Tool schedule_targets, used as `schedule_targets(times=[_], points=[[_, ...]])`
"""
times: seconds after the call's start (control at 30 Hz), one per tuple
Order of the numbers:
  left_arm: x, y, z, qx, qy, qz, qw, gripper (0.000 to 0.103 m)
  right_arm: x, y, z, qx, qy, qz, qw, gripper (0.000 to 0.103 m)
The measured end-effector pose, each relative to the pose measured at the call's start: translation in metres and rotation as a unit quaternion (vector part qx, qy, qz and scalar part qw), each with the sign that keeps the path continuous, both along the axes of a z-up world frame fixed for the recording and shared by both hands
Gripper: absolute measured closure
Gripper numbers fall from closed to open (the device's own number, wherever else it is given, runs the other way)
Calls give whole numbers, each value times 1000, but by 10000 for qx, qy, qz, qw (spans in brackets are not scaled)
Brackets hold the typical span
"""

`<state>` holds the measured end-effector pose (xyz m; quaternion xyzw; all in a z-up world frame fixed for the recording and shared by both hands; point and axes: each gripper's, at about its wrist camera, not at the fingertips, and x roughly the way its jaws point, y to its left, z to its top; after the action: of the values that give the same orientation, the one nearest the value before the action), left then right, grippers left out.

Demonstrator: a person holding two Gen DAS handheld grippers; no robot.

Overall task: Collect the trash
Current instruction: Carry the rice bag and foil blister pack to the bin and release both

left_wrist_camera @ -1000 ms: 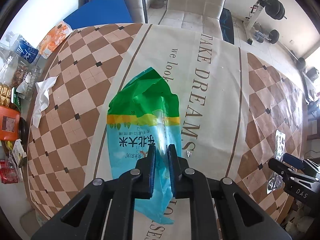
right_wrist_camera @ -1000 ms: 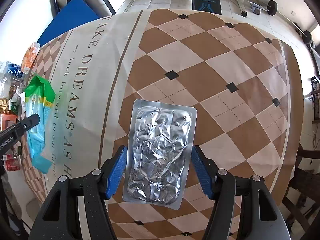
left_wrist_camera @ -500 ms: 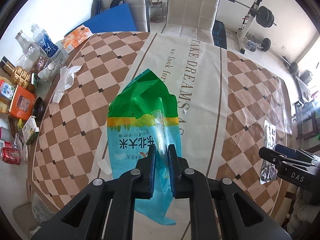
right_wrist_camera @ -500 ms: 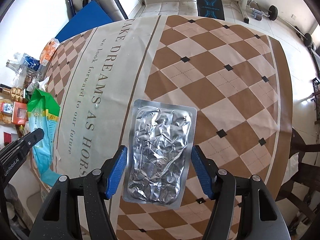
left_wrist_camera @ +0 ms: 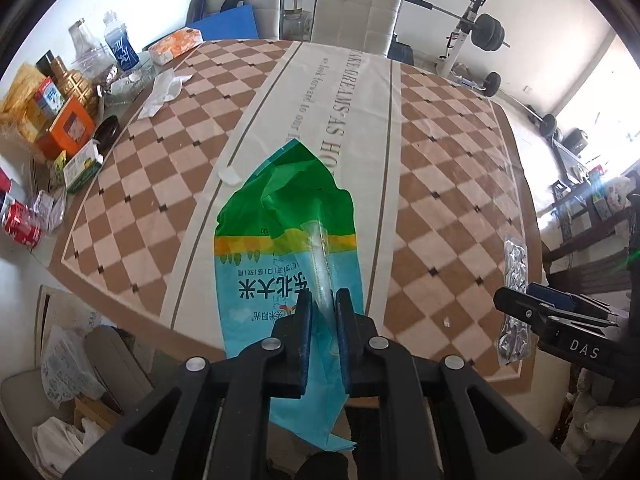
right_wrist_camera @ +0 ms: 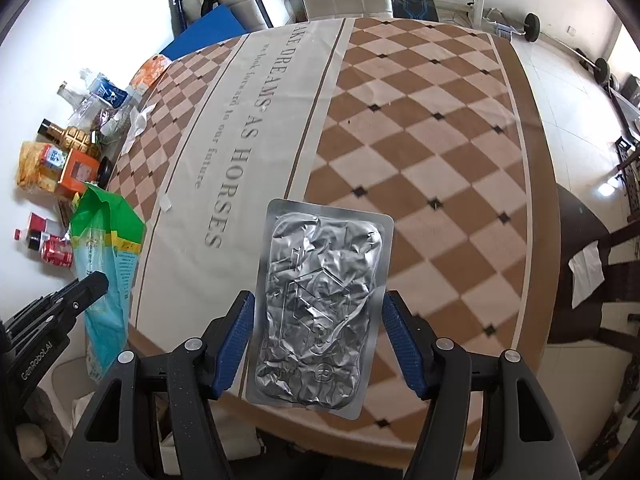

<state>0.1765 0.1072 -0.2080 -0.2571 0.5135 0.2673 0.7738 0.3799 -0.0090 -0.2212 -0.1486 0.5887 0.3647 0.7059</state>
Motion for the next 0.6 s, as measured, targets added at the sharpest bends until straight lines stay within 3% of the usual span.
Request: schedule_targets(times=[0.13,0.3,0.43,0.6], points=[[-43,-35,-12,-261,34,-31,9996,94,-67,-53,-7,-36,181,-8,9998,36],[-88,-70,-55,-853,300,73,9959,94,-128,-104,-39,-261,606,109,9978,36],[-110,-91,-99,-1251,481,204,9908,94,-169,-137,-81,-538,952,273,9936,36],[-121,-100,-175,-1869,639,554,9787,94,-199,-155,-152,-961,1192,597,9864,36]])
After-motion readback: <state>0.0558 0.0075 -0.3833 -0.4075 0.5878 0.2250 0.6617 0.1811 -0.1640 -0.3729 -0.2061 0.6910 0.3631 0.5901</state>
